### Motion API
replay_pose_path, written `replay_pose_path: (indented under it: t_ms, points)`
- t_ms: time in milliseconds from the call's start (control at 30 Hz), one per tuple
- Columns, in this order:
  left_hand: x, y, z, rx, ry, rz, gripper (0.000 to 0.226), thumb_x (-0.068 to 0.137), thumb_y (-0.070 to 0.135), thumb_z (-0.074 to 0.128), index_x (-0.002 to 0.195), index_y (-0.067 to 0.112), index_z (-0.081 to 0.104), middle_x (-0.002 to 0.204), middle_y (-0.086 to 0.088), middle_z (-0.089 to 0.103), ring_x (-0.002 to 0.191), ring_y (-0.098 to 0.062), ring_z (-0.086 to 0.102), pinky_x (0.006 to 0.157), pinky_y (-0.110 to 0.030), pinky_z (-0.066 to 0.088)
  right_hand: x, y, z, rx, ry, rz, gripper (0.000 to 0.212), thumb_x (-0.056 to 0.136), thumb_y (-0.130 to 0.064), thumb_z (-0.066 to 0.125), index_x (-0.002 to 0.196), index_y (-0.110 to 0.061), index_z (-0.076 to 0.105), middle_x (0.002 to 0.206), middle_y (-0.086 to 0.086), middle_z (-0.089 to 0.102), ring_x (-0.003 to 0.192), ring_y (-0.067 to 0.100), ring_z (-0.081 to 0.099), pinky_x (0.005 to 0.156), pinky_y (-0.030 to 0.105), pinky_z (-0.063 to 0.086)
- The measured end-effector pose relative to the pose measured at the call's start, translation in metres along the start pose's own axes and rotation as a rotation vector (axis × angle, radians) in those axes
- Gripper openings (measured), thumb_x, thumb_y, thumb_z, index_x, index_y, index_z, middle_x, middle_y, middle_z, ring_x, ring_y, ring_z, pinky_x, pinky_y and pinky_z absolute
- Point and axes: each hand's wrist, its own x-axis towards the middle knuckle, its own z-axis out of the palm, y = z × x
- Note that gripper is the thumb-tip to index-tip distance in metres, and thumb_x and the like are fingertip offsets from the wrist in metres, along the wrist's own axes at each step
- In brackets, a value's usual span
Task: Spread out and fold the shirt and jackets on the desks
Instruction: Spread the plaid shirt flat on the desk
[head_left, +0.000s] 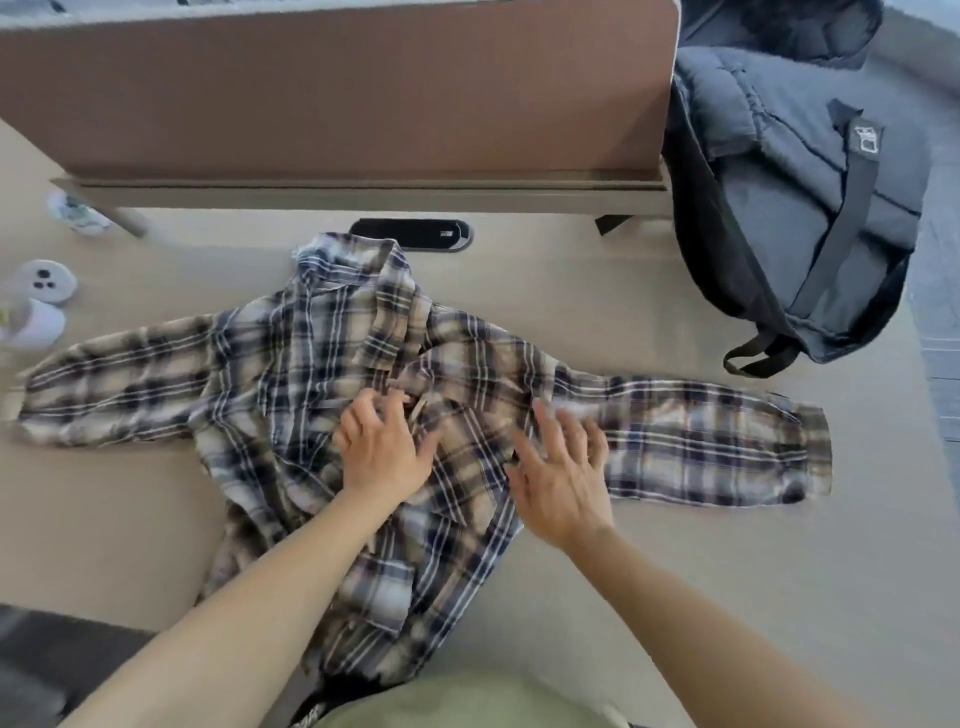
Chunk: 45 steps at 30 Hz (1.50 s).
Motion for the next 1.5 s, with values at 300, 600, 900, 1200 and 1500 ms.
replay_pose_path:
  t_ms: [300, 600, 900, 1200, 1500]
  points:
    - [-0.062, -0.095, 0.013, 0.133, -0.434, -0.153, 0.086, 0.083, 0.042, 0.068, 0.149, 0.023, 0.015, 0.147, -0.01, 0.015, 0.135, -0.036, 0.026, 0.111, -0.049, 0.03, 0.003, -0.091, 0.029, 0.013, -0.362, -0.032, 0.05, 0.105, -0.047, 0.033, 0.152, -0.029, 0.032, 0.165, 0.0, 0.014, 0.152, 0.029, 0.007, 0.119, 0.048, 0.025]
    - [-0.069, -0.17, -0.004, -0.111, -0.394, -0.169, 0.07, 0.083, 0.013, 0.07, 0.138, 0.036, 0.034, 0.141, -0.008, 0.008, 0.107, -0.032, 0.049, 0.083, -0.04, 0.054, 0.014, -0.123, 0.017, -0.086, -0.337, 0.192, 0.046, 0.103, -0.045, 0.036, 0.145, -0.028, 0.043, 0.166, 0.002, 0.009, 0.154, 0.03, -0.004, 0.124, 0.052, 0.005]
    - [-0.076, -0.196, -0.035, -0.423, -0.37, -0.018, 0.035, 0.096, 0.004, 0.051, 0.123, 0.021, 0.065, 0.137, -0.004, 0.056, 0.104, -0.027, 0.065, 0.068, -0.027, 0.049, -0.01, -0.234, 0.03, -0.015, -0.51, -0.047, 0.053, 0.097, -0.053, 0.044, 0.146, -0.031, 0.041, 0.145, 0.004, 0.046, 0.137, 0.029, 0.034, 0.112, 0.052, 0.028]
    - [-0.086, -0.212, -0.049, -0.954, -0.412, 0.282, 0.076, 0.09, 0.009, 0.065, 0.151, 0.031, 0.025, 0.141, -0.001, 0.056, 0.114, -0.013, 0.061, 0.102, -0.039, 0.049, -0.023, -0.275, 0.02, 0.552, -0.405, 0.372, 0.019, 0.1, -0.024, 0.055, 0.082, -0.016, 0.057, 0.076, 0.002, 0.062, 0.065, 0.017, 0.058, 0.057, 0.027, 0.048]
    - [-0.121, -0.246, 0.01, -0.351, -0.356, 0.242, 0.108, 0.077, 0.049, 0.078, 0.155, 0.023, 0.008, 0.155, -0.012, 0.024, 0.143, -0.033, 0.028, 0.112, -0.045, 0.036, -0.02, -0.296, -0.061, 1.393, -0.231, 0.832, 0.026, 0.103, -0.024, 0.053, 0.113, -0.001, 0.062, 0.103, 0.014, 0.069, 0.074, 0.023, 0.07, 0.067, 0.038, 0.061]
